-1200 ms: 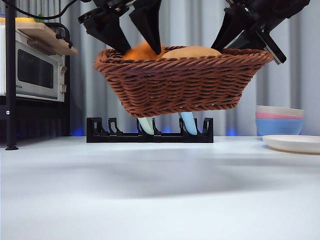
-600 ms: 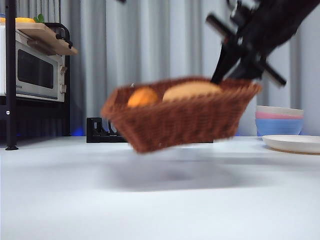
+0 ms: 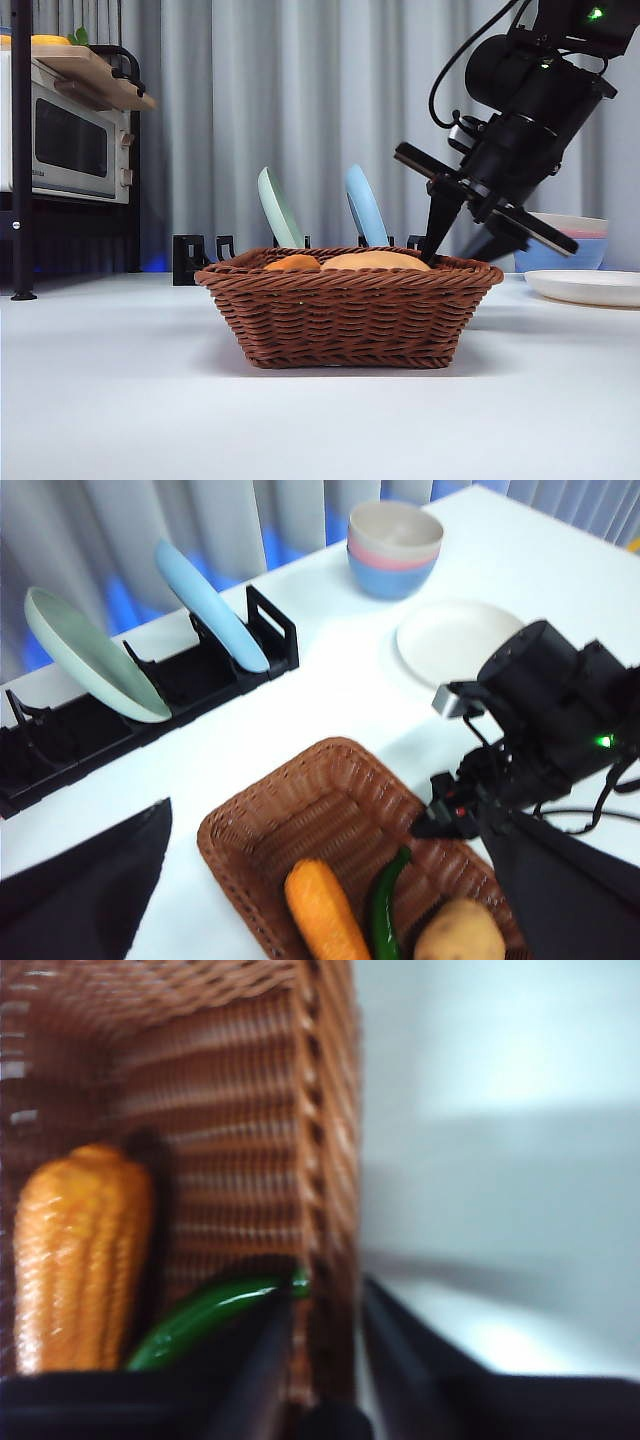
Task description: Pick up the basket,pick up the corn from the table,pick up the potato from the table,pick up the cucumber from the table,put all items into the basket
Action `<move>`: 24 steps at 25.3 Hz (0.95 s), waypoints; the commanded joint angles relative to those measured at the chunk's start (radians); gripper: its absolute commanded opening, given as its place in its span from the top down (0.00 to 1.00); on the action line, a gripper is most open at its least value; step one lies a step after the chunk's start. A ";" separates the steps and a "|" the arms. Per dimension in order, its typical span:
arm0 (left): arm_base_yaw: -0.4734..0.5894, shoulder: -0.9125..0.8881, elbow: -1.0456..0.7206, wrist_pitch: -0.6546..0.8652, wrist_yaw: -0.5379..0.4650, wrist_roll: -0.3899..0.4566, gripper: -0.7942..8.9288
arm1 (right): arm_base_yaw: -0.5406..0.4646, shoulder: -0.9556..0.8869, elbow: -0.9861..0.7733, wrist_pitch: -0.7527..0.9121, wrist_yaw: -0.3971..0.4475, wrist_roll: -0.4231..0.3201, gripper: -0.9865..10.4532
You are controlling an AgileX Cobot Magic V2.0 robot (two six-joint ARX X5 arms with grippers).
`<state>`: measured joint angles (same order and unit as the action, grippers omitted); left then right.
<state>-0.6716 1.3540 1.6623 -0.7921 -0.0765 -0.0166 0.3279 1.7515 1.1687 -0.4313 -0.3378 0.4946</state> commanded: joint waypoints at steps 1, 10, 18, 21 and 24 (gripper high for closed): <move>-0.001 0.000 -0.004 -0.006 -0.011 0.048 0.30 | -0.016 -0.008 -0.002 -0.012 0.011 -0.020 0.45; -0.001 -0.033 -0.009 -0.253 -0.243 0.093 0.92 | -0.027 -0.371 -0.002 -0.158 0.085 -0.299 0.81; 0.000 -0.277 -0.281 -0.068 -0.304 0.093 0.93 | -0.023 -0.631 -0.003 -0.166 0.210 -0.431 0.92; 0.000 -0.420 -0.461 0.003 -0.351 0.092 0.93 | -0.013 -0.704 -0.010 -0.162 0.215 -0.463 0.92; 0.000 -0.568 -0.632 0.054 -0.373 0.088 0.93 | -0.010 -0.785 -0.061 -0.119 0.217 -0.480 0.92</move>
<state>-0.6716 0.8242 1.0847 -0.7521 -0.4423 0.0677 0.3149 0.9833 1.1378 -0.5541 -0.1230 0.0414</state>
